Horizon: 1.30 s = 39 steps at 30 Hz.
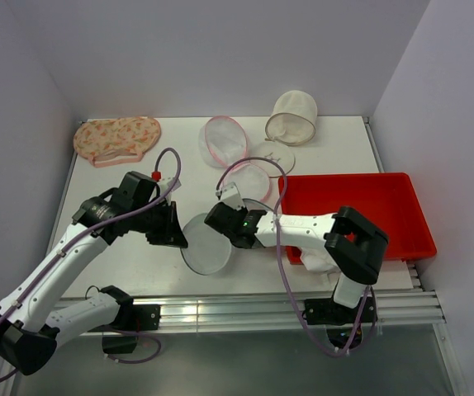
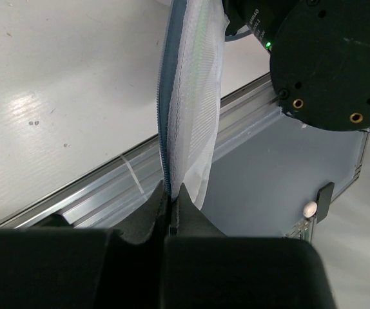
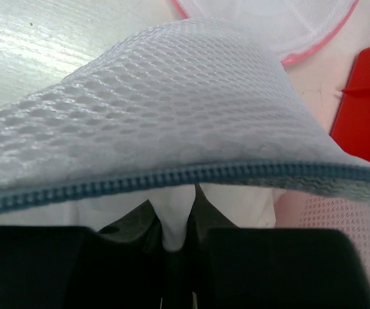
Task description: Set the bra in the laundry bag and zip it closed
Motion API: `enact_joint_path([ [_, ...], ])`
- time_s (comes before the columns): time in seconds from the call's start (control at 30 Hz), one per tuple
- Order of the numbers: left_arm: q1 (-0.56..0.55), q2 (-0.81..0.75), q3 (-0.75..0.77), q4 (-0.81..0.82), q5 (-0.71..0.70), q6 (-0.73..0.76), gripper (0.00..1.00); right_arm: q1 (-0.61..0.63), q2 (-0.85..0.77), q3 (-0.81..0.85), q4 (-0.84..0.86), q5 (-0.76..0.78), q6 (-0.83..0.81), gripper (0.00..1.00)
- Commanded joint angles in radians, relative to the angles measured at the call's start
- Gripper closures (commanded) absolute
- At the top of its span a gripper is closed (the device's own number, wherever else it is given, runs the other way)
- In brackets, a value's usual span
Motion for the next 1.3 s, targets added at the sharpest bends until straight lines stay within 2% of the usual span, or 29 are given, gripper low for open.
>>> enact_joint_path([
  [0.0, -0.005, -0.022, 0.027, -0.002, -0.002, 0.03, 1.0, -0.01, -0.056, 0.014, 0.002, 0.0, 0.018, 0.73],
  [0.07, -0.005, -0.02, 0.024, -0.003, -0.004, 0.03, 0.99, -0.01, -0.085, 0.017, 0.005, -0.035, 0.013, 0.56],
  [0.17, -0.005, -0.025, 0.019, -0.002, -0.004, 0.03, 0.99, -0.008, -0.145, 0.031, -0.006, -0.081, 0.007, 0.46],
  [0.43, -0.005, -0.035, 0.015, 0.001, 0.004, 0.028, 0.98, -0.008, -0.276, 0.097, -0.079, -0.149, 0.007, 0.31],
  [0.57, -0.007, -0.04, 0.005, 0.004, 0.005, 0.025, 0.97, -0.008, -0.311, 0.109, -0.096, -0.164, 0.015, 0.2],
  [0.8, 0.001, -0.074, -0.027, 0.003, 0.001, 0.01, 0.96, -0.008, -0.323, 0.097, -0.063, -0.218, 0.023, 0.13],
  [1.0, 0.008, -0.091, -0.061, 0.004, 0.002, 0.011, 0.97, -0.016, -0.311, 0.108, -0.047, -0.25, 0.064, 0.13],
  [1.17, 0.013, -0.095, -0.09, -0.003, -0.027, 0.016, 0.97, -0.117, -0.332, 0.083, -0.075, -0.253, 0.115, 0.13],
  [1.27, 0.031, -0.108, -0.126, -0.014, -0.065, 0.014, 1.0, -0.166, -0.368, 0.014, -0.052, -0.27, 0.127, 0.16],
])
